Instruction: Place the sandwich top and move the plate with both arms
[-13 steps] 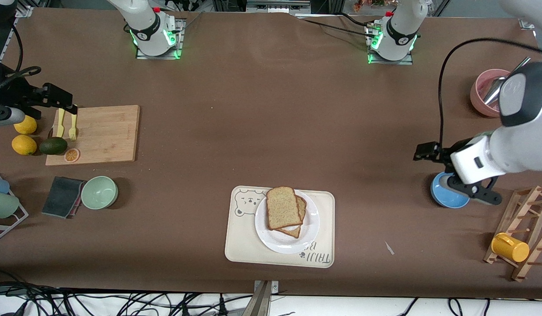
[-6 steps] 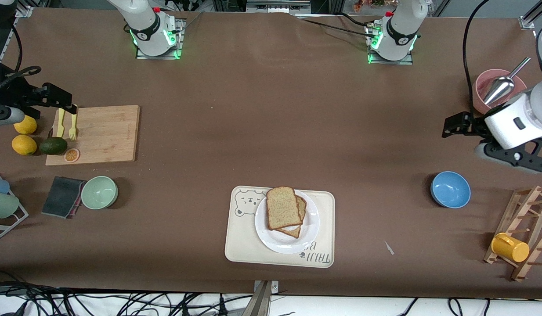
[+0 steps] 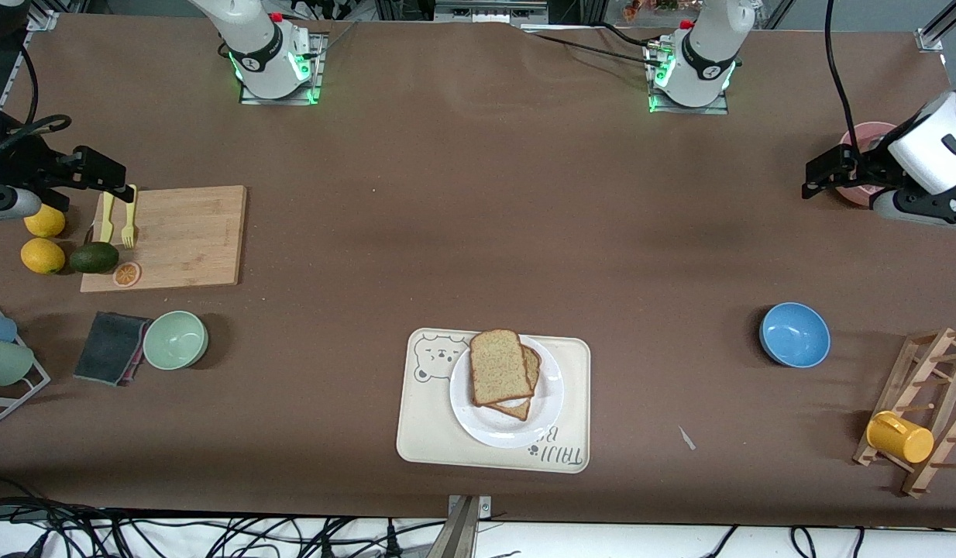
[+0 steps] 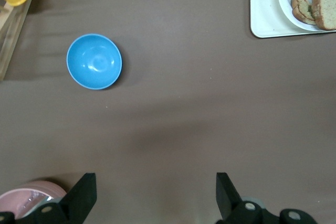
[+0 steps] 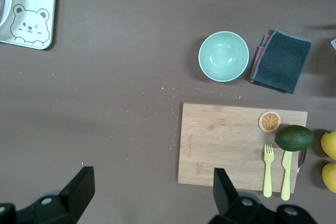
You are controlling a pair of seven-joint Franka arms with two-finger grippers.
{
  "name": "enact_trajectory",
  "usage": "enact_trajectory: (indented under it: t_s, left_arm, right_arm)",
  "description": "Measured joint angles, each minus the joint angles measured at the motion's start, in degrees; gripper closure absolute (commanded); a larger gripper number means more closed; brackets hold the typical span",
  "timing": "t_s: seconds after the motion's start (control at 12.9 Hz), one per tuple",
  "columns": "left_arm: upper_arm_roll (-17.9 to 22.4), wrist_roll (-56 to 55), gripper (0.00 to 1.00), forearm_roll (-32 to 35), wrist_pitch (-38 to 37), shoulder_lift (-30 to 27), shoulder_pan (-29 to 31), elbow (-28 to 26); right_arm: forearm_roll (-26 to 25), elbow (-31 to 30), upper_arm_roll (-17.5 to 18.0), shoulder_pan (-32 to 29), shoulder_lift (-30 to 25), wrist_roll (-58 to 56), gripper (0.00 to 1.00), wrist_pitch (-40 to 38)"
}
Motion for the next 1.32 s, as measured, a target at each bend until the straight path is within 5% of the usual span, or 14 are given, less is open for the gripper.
enact_trajectory:
  t_s: [1.32]
  left_arm:
    - [-0.68, -1.19, 0.00, 0.00, 2.31, -1.85, -0.09, -3.14]
  right_arm:
    - [-2.78, 0.10, 2.09, 0.22, -0.52, 2.78, 0.00, -0.18]
